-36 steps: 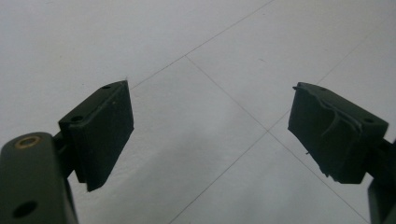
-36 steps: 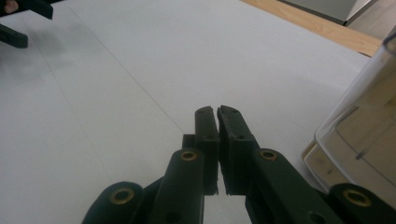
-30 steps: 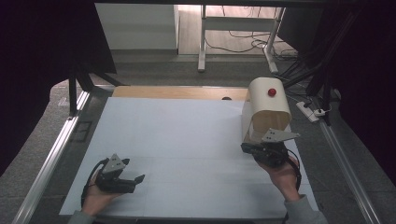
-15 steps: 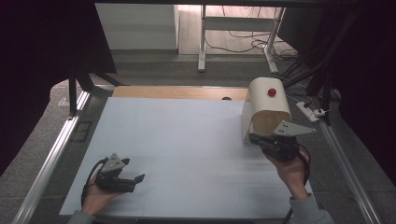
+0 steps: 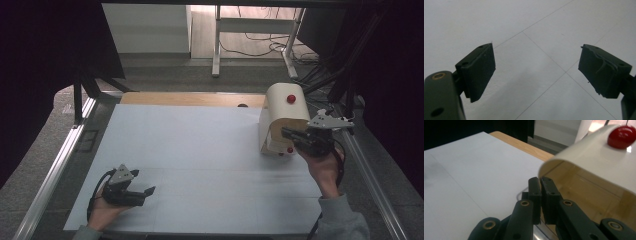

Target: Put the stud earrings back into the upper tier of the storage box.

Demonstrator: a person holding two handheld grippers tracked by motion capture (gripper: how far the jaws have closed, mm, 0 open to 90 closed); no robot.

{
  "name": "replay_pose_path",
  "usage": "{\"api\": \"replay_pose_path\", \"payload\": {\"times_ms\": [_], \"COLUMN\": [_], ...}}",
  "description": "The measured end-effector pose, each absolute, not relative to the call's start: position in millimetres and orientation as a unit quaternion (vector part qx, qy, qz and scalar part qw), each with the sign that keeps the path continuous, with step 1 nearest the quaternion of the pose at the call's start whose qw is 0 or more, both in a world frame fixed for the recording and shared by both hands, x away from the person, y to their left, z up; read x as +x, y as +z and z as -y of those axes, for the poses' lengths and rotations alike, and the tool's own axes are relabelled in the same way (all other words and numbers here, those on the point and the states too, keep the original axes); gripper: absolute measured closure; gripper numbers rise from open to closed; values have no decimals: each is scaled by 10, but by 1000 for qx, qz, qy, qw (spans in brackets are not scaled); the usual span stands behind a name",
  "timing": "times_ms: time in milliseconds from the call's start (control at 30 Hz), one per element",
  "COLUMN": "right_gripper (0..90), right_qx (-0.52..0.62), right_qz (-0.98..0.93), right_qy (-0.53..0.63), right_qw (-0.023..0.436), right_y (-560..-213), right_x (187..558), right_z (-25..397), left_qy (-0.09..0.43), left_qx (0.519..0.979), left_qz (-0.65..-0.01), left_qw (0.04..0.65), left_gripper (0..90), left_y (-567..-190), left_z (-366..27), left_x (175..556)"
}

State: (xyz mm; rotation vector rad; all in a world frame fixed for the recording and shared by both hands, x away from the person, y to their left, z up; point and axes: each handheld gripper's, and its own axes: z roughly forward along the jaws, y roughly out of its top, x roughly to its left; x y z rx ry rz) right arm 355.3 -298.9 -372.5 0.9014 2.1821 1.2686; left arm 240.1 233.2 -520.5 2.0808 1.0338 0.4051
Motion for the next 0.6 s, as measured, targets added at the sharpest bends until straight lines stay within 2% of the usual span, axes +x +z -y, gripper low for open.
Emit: {"api": "replay_pose_path", "payload": {"times_ms": [500, 600], "right_gripper": [848, 806], "right_qx": [344, 344], "right_qz": [-800, -801], "right_qy": [431, 429], "right_qw": [239, 238], "right_y": [-3816, -3828], "right_x": [3684, 3690], "right_z": [3006, 3003], "left_qy": [159, 159], "left_qx": [816, 816], "left_qz": [-405, -405], "left_qw": [381, 380], "left_gripper": [139, 139], "left_y": [-5206, -5207], "left_z": [-2329, -2328], "left_x": [2402, 2400]}}
